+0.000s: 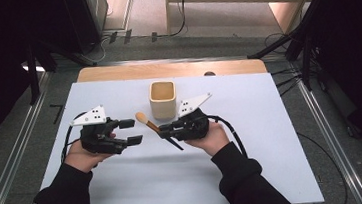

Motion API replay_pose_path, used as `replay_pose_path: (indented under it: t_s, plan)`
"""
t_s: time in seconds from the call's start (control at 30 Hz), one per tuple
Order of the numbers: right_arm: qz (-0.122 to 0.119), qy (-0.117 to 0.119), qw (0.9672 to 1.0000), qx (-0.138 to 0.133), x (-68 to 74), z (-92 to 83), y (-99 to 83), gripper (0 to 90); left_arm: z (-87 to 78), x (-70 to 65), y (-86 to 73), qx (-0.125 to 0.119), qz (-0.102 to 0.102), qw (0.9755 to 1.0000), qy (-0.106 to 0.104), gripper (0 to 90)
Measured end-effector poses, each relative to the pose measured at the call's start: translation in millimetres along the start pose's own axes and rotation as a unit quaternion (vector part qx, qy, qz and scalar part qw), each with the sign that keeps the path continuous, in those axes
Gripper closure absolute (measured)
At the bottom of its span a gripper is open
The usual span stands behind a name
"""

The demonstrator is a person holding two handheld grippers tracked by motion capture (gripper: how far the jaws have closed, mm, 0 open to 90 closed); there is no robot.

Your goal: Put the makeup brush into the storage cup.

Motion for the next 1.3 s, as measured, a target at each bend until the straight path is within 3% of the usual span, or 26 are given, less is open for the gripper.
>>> replay_pose_path:
  t_s: [0.67, 1.0, 1.3]
  plan:
    - [-0.012, 0.015, 0.9997, -0.015, 10.6, 10.8, 3.1, 78.9, 14.7, -4.5, 2.5, -0.001, 0.001, 1.0000, -0.006, 58.4]
    - [-0.014, 0.016, 0.9996, -0.020, 12.2, 13.3, 3.8, 78.8, 14.8, -5.0, 2.3, -0.007, -0.011, 0.9999, -0.005, 68.8]
    - [-0.020, 0.015, 0.9995, -0.018, 13.9, 16.5, 3.4, 78.8, 15.1, -4.5, 2.7, -0.008, -0.029, 0.9993, -0.020, 73.1]
Point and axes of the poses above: each handheld gripper's, and its own axes: z roughly forward along the jaws, y roughly out of its top, x roughly to its left, the point moved 4 cm from there along z, roughly forward along the jaws, and after that the axes turned 4 degrees about x, right-handed, at the moved point
